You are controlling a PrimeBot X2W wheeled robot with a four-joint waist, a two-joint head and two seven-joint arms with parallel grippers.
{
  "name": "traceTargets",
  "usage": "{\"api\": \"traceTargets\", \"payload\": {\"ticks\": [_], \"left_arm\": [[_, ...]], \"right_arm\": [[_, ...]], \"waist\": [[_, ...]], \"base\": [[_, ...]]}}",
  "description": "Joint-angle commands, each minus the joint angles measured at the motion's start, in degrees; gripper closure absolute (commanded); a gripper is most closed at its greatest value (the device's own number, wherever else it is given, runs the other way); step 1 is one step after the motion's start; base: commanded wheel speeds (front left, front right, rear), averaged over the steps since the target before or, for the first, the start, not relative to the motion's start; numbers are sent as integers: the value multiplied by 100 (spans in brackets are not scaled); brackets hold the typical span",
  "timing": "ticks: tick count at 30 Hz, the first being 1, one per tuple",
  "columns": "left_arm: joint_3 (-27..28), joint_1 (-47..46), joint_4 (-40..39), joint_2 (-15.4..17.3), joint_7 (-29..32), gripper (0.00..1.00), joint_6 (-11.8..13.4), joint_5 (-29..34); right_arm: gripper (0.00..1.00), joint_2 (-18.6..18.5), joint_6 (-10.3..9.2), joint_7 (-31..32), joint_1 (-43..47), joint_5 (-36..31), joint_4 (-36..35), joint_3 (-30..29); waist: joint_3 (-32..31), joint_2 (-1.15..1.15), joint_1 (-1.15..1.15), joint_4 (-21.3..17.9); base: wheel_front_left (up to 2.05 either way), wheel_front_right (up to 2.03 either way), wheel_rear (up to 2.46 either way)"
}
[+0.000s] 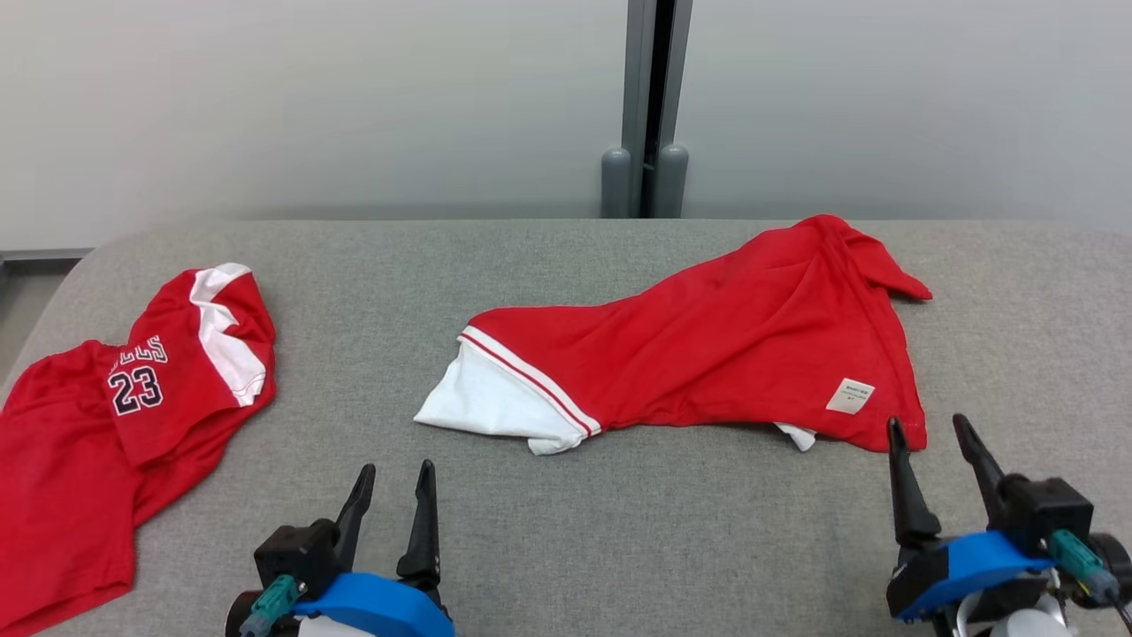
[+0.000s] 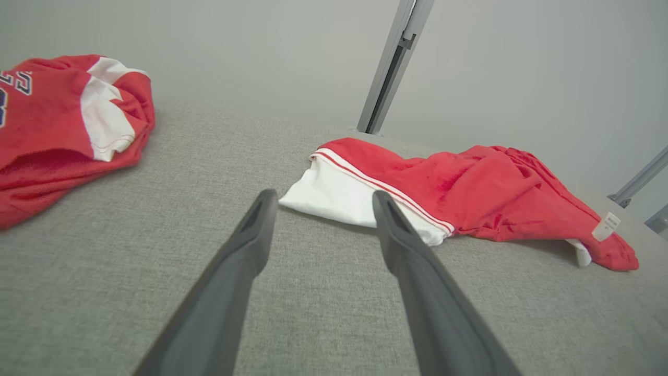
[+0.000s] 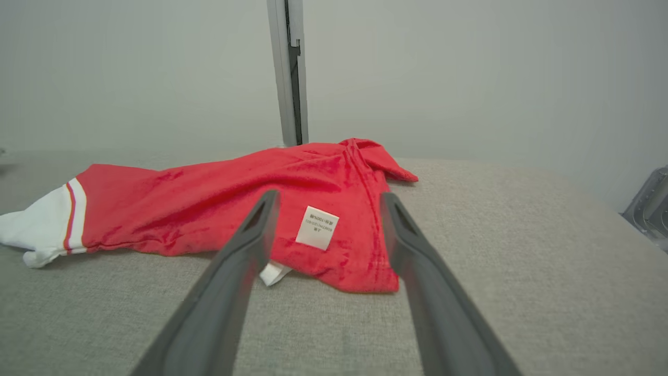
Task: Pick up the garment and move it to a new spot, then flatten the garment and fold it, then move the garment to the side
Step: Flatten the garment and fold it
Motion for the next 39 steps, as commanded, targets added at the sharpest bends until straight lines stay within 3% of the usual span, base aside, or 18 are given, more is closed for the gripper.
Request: {"api": "traceTargets", "payload": {"ticks": [1,7,27,32,39], "left_arm": [[27,65,-11,16,-26,0,21,-13],[97,219,-68,25,-26,0,29,-6],[157,117,-93,6,-20,0,20,14],[100,-351,83,147,333,0,3,88],[80,-1339,931,366,1134,0,-88,68]], "right_arm": [[0,7,0,-30,209,157,-112,36],[0,9,1,-39,595,523,-344,228],[0,10,1,-44,615,607,-500,415],[0,10,1,-44,444,603,-573,474],[0,7,1,-44,208,632,-582,645]], "waist": [[-62,0,1,-16],[-160,0,1,-8],[-46,0,1,-40],[213,0,1,-88],[669,0,1,-349]], "base": [[0,0,0],[0,0,0],[0,0,0],[0,0,0],[0,0,0]]}}
